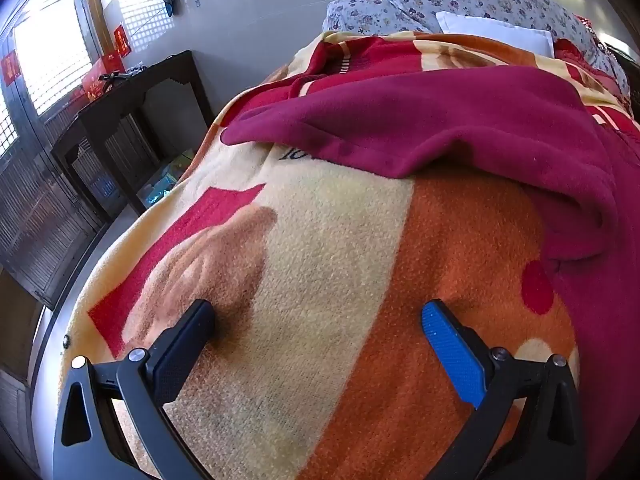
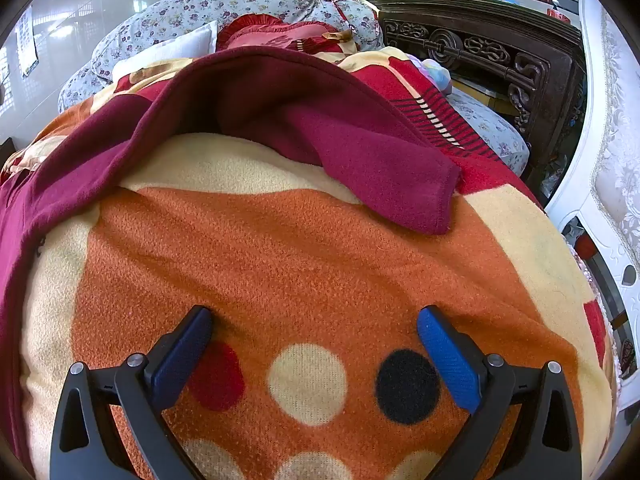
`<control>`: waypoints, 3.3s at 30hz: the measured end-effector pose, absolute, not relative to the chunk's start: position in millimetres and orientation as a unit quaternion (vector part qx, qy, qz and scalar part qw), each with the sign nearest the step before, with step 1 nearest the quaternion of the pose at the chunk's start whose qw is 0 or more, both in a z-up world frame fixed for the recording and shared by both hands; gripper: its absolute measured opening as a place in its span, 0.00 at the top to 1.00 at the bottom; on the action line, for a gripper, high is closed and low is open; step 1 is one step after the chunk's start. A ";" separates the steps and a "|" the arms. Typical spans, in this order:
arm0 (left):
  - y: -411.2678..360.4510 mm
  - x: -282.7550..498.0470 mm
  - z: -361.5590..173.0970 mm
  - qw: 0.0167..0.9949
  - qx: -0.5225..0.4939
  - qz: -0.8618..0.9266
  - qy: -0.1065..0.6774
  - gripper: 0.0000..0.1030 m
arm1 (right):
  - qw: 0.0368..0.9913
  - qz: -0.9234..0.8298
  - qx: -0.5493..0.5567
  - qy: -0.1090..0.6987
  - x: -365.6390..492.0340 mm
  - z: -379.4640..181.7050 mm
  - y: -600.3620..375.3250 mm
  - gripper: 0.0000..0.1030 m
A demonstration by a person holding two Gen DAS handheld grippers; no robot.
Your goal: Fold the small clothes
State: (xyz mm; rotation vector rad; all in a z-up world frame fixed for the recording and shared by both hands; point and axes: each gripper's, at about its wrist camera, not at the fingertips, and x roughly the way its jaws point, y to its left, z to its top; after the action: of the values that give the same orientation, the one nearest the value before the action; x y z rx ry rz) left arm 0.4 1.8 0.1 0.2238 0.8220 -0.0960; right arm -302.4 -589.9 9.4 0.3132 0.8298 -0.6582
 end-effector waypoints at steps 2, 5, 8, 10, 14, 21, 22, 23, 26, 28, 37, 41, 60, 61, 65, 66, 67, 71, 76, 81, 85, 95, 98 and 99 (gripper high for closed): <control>-2.7 -1.0 0.3 0.909 0.140 -0.032 0.391 0.00 | 0.851 -0.313 0.147 0.396 -302.3 9.4 -589.9 0.00; 1.5 0.1 0.9 0.909 0.123 -0.039 0.396 0.00 | 0.851 -0.313 0.147 0.395 -302.4 9.4 -589.9 0.00; -0.1 -1.2 1.0 0.906 0.123 -0.035 0.403 0.00 | 0.851 -0.313 0.147 0.395 -302.5 9.5 -589.8 0.00; -0.6 -2.1 2.7 0.902 0.126 -0.037 0.412 0.00 | 0.851 -0.313 0.147 0.395 -302.5 9.5 -589.8 0.00; -4.0 -23.6 13.4 0.900 0.133 -0.044 0.412 0.00 | 0.851 -0.313 0.147 0.395 -302.6 9.6 -589.8 0.00; -11.9 -64.4 47.6 0.912 0.105 -0.070 0.390 0.00 | 0.851 -0.314 0.147 0.395 -302.5 9.3 -589.3 0.00; -14.0 -68.9 51.3 0.914 0.104 -0.071 0.385 0.00 | 0.851 -0.314 0.147 0.395 -302.4 8.8 -588.7 0.00; -14.0 -72.2 55.5 0.915 0.101 -0.074 0.383 0.00 | 0.851 -0.314 0.146 0.396 -302.4 8.6 -588.1 0.00; -23.8 -83.0 64.8 0.918 0.089 -0.094 0.376 0.00 | 0.845 -0.316 0.145 0.407 -301.0 8.9 -585.7 0.00; -30.7 -88.1 68.1 0.919 0.086 -0.104 0.371 0.00 | 0.833 -0.319 0.157 0.424 -301.4 13.6 -585.4 0.00; -52.6 -107.0 77.8 0.922 0.086 -0.134 0.353 0.00 | 0.826 -0.311 0.195 0.428 -324.8 47.3 -531.3 0.00; -61.3 -116.3 84.8 0.923 0.085 -0.151 0.345 0.00 | 0.853 -0.259 0.194 0.410 -331.3 80.0 -471.3 0.00; -83.9 -131.4 105.1 0.917 0.082 -0.205 0.333 0.00 | 0.916 -0.196 0.094 0.337 -250.3 149.0 -297.0 0.00; -83.9 -131.7 105.1 0.917 0.081 -0.203 0.332 0.00 | 0.916 -0.195 0.091 0.338 -244.5 147.7 -293.7 0.00; -86.3 -125.3 102.1 0.916 0.074 -0.202 0.338 0.00 | 0.919 -0.191 0.082 0.335 -227.2 142.3 -284.7 0.00; -86.3 -123.1 100.8 0.916 0.070 -0.201 0.341 0.00 | 0.920 -0.188 0.081 0.334 -224.3 140.9 -283.9 0.00; -86.6 -121.0 99.8 0.915 0.068 -0.201 0.344 0.00 | 0.921 -0.187 0.081 0.332 -221.2 139.8 -282.7 0.00; -89.2 -115.1 95.6 0.913 0.068 -0.199 0.349 0.00 | 0.919 -0.191 0.081 0.335 -211.2 134.6 -281.3 0.00; -91.7 -112.5 92.9 0.913 0.072 -0.198 0.349 0.00 | 0.916 -0.199 0.085 0.339 -206.8 128.5 -283.1 0.00; -95.3 -109.3 90.0 0.913 0.079 -0.197 0.349 0.00 | 0.913 -0.210 0.081 0.340 -203.6 126.4 -286.5 0.00; -96.0 -105.6 89.0 0.911 0.072 -0.199 0.353 0.00 | 0.913 -0.205 0.091 0.341 -201.3 123.9 -289.6 0.00; -100.0 -98.7 83.7 0.910 0.072 -0.194 0.360 0.00 | 0.907 -0.206 0.095 0.356 -188.9 109.5 -291.6 0.00; -100.9 -96.8 81.9 0.909 0.069 -0.193 0.363 0.00 | 0.905 -0.202 0.092 0.363 -184.0 105.2 -290.1 0.00; -101.3 -96.1 81.3 0.909 0.070 -0.192 0.363 0.00 | 0.905 -0.201 0.090 0.365 -182.3 104.0 -289.4 0.00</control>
State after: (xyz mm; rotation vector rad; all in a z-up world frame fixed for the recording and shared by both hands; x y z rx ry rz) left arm -96.1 -101.3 81.3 0.1450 0.7488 -0.3966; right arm -182.3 -289.4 104.0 0.1865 0.7535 -0.4154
